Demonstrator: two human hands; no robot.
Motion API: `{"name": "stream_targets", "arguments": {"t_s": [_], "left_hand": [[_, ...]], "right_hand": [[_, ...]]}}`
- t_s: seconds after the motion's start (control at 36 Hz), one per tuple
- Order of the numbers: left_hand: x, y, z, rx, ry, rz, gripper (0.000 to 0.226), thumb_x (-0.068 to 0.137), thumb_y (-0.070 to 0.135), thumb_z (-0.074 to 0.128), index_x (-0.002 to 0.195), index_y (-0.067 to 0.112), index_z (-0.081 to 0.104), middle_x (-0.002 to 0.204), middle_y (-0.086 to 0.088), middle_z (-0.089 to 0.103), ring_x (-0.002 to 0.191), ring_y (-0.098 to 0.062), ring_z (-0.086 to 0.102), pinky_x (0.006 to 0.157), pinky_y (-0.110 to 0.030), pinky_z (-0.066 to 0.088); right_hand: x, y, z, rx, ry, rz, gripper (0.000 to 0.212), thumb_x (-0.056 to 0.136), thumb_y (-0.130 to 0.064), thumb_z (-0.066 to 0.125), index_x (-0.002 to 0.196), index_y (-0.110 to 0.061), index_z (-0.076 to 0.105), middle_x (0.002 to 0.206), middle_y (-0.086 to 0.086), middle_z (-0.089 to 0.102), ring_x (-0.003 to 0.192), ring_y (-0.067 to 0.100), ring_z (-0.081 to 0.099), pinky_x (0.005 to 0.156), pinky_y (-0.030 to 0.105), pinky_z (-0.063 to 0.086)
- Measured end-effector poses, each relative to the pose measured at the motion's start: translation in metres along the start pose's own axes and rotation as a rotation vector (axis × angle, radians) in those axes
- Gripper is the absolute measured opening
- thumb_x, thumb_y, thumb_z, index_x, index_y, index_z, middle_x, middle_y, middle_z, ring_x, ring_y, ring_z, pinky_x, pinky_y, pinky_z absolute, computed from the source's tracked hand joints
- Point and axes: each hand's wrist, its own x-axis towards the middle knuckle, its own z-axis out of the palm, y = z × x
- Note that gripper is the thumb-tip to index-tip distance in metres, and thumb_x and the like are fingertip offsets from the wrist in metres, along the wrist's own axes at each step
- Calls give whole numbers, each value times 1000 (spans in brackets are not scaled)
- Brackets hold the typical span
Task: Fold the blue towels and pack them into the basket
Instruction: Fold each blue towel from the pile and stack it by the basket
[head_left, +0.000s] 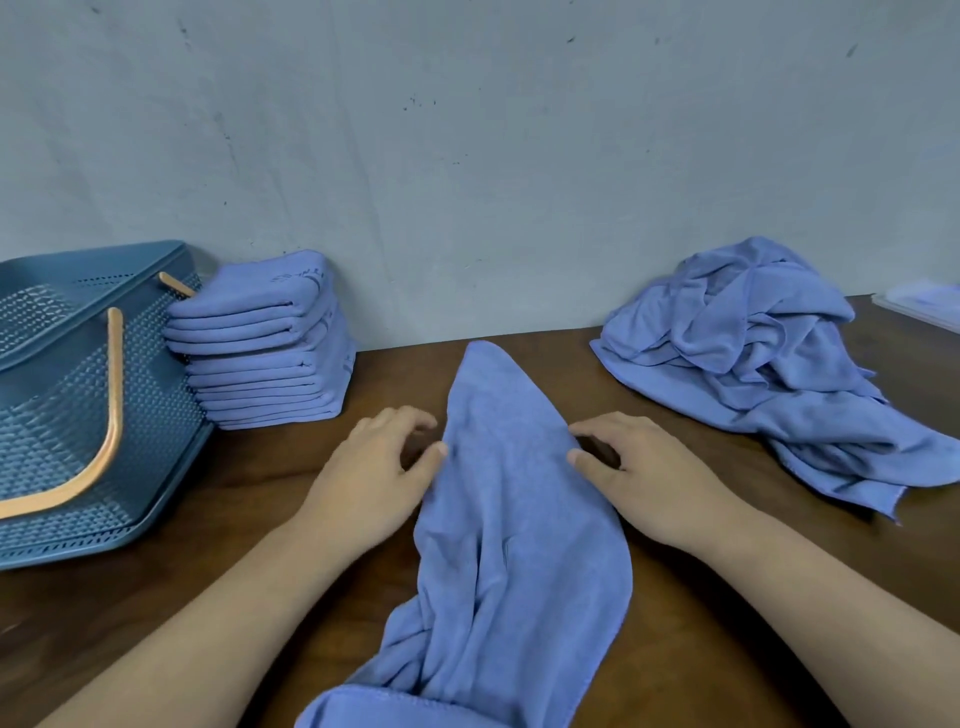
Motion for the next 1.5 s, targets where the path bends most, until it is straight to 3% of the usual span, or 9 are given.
{"name": "stream_targets", "arguments": {"t_s": [0.11,0.28,0.47,0.64,0.75,0.89,1.08,1.33,1.5], "left_hand": [[-2,-2,15,48,-181,107,50,98,64,50,145,46,52,149,29,49,145,-4,38,123,-44,32],[-7,17,7,-435,-144,20,22,89,3,67,91,26,68,84,3,69,75,-26,61,74,-45,51],[0,28,-9,-1173,-116,-378,20,68,9,55,86,16,54,87,-8,62,76,-22,48,67,-35,38],[-1,26,-10,-734,-238,-448,36,83,34,88,108,15,71,95,-2,77,81,-15,66,79,-32,48],[-6,41,-15,-450,-351,-270,36,81,51,88,106,30,73,92,6,78,77,-2,66,74,-23,46],[-9,52,-19,-267,-487,-186,31,84,52,84,105,32,72,70,-3,65,62,-10,52,63,-32,37],[-8,51,-24,-564,-408,-98,16,86,7,73,96,21,71,93,-9,74,80,-18,61,76,-38,47],[5,41,-14,-941,-366,-436,80,75,85,74,128,24,71,126,1,76,123,-21,68,113,-45,45],[-2,42,-15,-1020,-305,-370,23,95,27,79,116,21,76,110,-12,75,96,-26,70,94,-45,53]], "right_hand": [[2,-5,5,-22,-38,-45,36,102,-47,60,137,-43,63,138,-30,56,131,0,46,111,34,43],[-4,-14,-6,327,39,-15,32,94,-5,66,88,-35,76,81,-9,74,75,15,67,73,36,53],[-9,-21,-35,592,-167,-13,15,77,-17,55,87,-18,67,71,0,62,62,11,49,61,26,37],[-18,-23,-49,538,-498,-18,21,106,-21,61,93,-8,71,66,20,65,53,27,51,54,29,36],[-5,-13,-25,239,-28,-74,16,97,-33,73,113,-35,70,107,-12,74,92,12,68,83,34,55],[2,-13,0,-135,-121,38,75,94,-75,52,159,-42,35,168,-18,26,156,10,19,126,46,24],[2,-27,4,321,-80,-12,6,95,-31,73,93,-26,72,116,-11,73,117,14,64,103,44,51],[-18,-55,-6,658,-232,-261,19,103,6,57,106,-10,67,139,-9,68,140,4,53,116,38,45],[-26,-59,-13,696,-303,-285,17,99,3,67,108,-9,76,136,-7,70,135,11,60,116,35,45]]}}
